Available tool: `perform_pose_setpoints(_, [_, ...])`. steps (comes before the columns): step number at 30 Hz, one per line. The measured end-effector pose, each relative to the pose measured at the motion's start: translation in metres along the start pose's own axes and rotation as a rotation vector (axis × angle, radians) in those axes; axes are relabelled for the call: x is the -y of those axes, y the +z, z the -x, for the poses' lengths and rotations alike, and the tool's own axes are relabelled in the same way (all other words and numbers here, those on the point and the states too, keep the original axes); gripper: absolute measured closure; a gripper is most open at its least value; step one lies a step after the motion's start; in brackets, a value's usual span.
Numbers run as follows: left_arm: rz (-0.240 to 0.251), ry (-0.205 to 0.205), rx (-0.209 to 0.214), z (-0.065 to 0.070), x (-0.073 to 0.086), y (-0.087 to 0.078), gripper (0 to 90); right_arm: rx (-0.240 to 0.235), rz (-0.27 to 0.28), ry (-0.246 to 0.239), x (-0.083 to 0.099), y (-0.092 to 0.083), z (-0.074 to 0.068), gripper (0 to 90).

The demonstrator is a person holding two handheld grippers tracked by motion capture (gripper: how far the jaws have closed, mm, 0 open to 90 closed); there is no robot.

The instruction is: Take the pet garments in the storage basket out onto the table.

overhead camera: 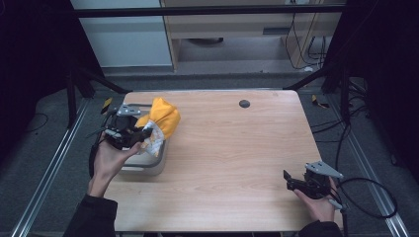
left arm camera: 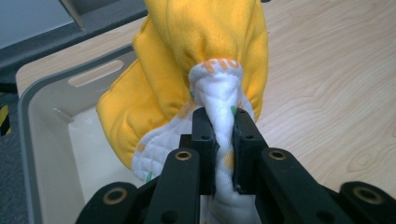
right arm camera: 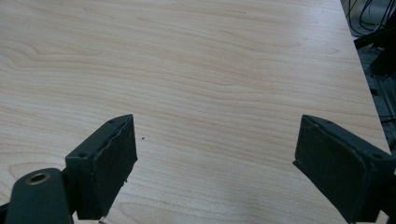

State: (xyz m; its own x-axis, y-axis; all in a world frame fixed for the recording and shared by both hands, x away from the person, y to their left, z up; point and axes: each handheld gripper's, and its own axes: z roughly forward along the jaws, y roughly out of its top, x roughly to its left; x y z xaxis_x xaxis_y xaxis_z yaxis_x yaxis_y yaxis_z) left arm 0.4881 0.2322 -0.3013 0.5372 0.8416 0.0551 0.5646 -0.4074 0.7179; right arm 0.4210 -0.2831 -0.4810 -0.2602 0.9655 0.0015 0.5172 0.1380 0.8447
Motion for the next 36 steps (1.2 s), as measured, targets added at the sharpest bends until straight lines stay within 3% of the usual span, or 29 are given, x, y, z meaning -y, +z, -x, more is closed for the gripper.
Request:
perform_pose_setpoints(18, [0.01, 0.091, 0.083, 0.041, -0.016, 0.007, 82.2, 0.003, 0.019, -0.011, -0.001, -0.001, 0.0, 13.0])
perform_pose_setpoints(28, [0.014, 0.117, 0.132, 0.063, -0.023, 0.022, 82.2, 0.005, 0.024, -0.012, -0.001, -0.002, 0.002, 13.2])
perform_pose_setpoints(36, [-0.013, 0.154, 0.167, 0.081, -0.024, 0.04, 82.2, 0.007, 0.024, -0.014, 0.0, -0.002, 0.002, 13.3])
